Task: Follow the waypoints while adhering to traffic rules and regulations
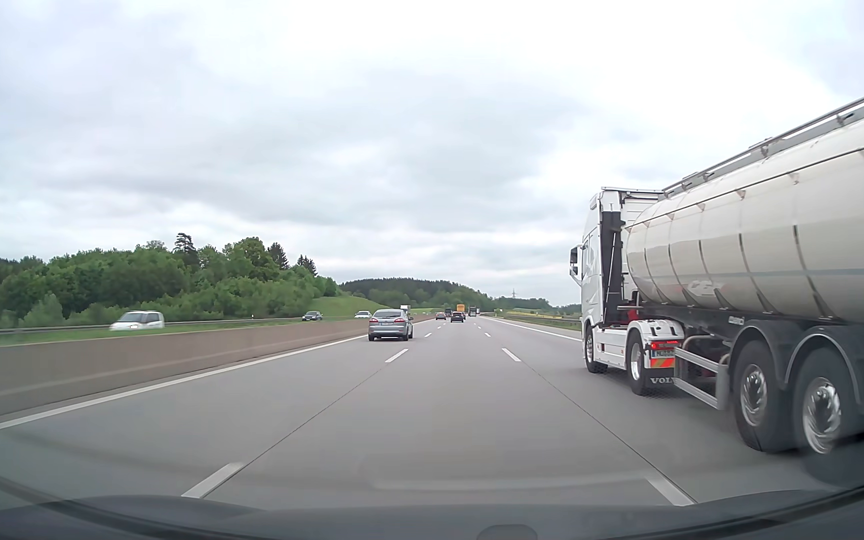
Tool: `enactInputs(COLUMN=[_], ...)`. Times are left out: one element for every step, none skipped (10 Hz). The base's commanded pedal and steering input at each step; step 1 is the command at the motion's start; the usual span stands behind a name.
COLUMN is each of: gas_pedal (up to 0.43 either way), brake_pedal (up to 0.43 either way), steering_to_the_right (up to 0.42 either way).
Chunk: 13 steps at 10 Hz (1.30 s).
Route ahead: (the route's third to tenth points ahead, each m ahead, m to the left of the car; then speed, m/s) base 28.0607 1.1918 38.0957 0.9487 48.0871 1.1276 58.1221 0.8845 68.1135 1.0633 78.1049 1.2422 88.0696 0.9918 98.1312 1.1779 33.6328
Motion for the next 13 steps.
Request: enactInputs(gas_pedal=[0.299,0.299,0.299,0.299,0.287,0.287,0.287,0.287,0.287,0.280,0.280,0.280,0.280], brake_pedal=[0.000,0.000,0.000,0.000,0.000,0.000,0.000,0.000,0.000,0.000,0.000,0.000,0.000], steering_to_the_right=[-0.002,-0.002,-0.002,-0.002,-0.001,-0.001,-0.001,-0.001,-0.001,-0.001,-0.001,-0.001,-0.001])
